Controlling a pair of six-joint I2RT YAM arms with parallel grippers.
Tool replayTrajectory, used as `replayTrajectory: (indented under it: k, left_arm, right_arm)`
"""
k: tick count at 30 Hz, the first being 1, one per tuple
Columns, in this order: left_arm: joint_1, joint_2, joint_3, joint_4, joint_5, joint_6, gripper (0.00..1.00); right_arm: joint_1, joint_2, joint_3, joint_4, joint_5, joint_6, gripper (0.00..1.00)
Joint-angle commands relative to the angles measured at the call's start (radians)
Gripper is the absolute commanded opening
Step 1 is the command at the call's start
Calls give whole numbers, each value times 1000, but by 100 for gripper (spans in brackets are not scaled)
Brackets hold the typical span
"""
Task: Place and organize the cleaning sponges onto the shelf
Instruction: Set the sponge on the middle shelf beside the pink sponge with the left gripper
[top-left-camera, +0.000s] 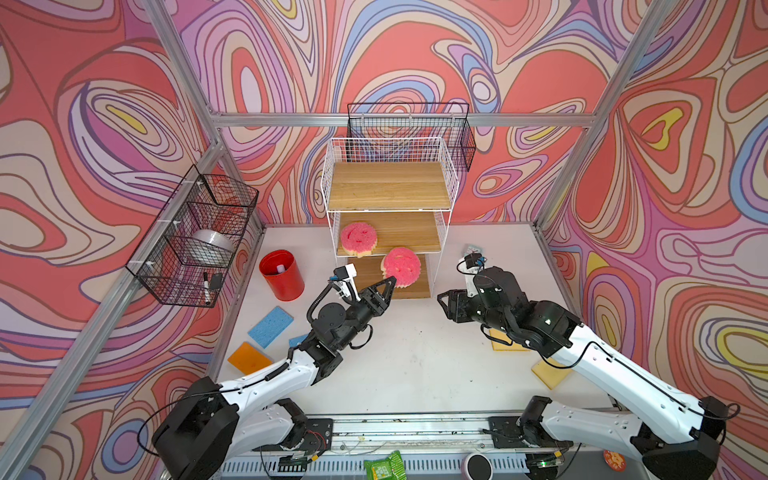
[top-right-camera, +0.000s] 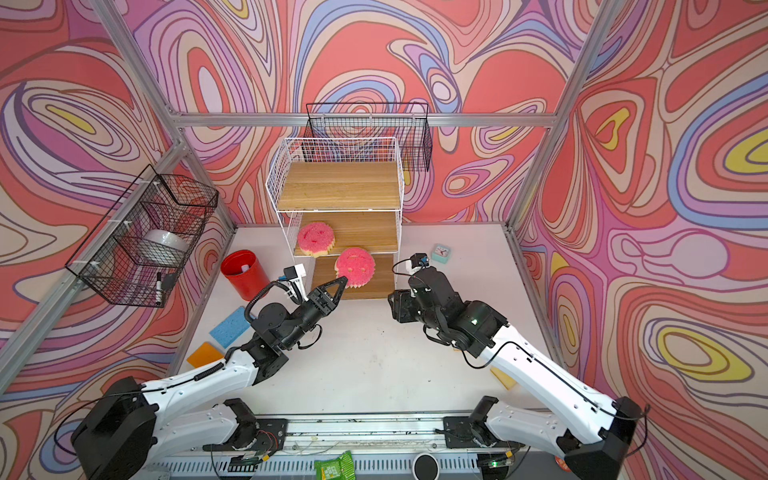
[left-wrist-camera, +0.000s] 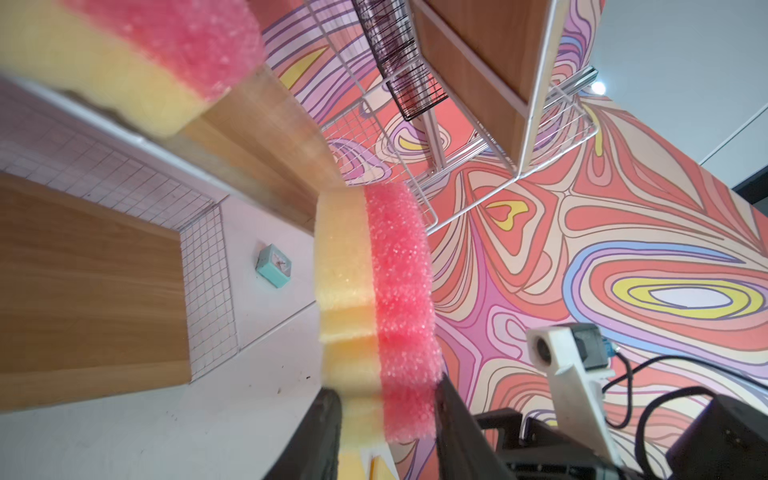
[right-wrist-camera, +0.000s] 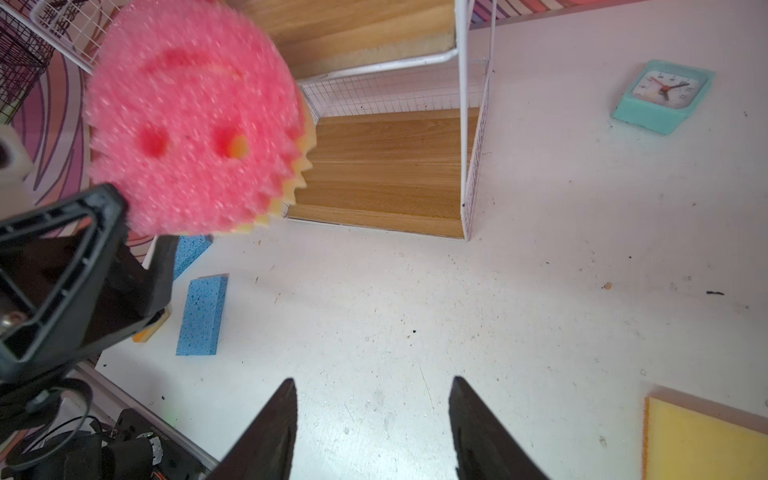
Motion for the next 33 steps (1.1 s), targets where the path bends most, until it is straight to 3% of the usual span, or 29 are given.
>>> replayTrajectory:
  k: [1, 33]
  left_arm:
    - [5, 14, 74, 75, -38, 4, 37]
    - [91, 307, 267, 109, -122, -68, 37]
  right_arm:
    - [-7, -22, -26, -12, 16, 10, 60]
    - [-27, -34, -52, 1, 12, -21, 61]
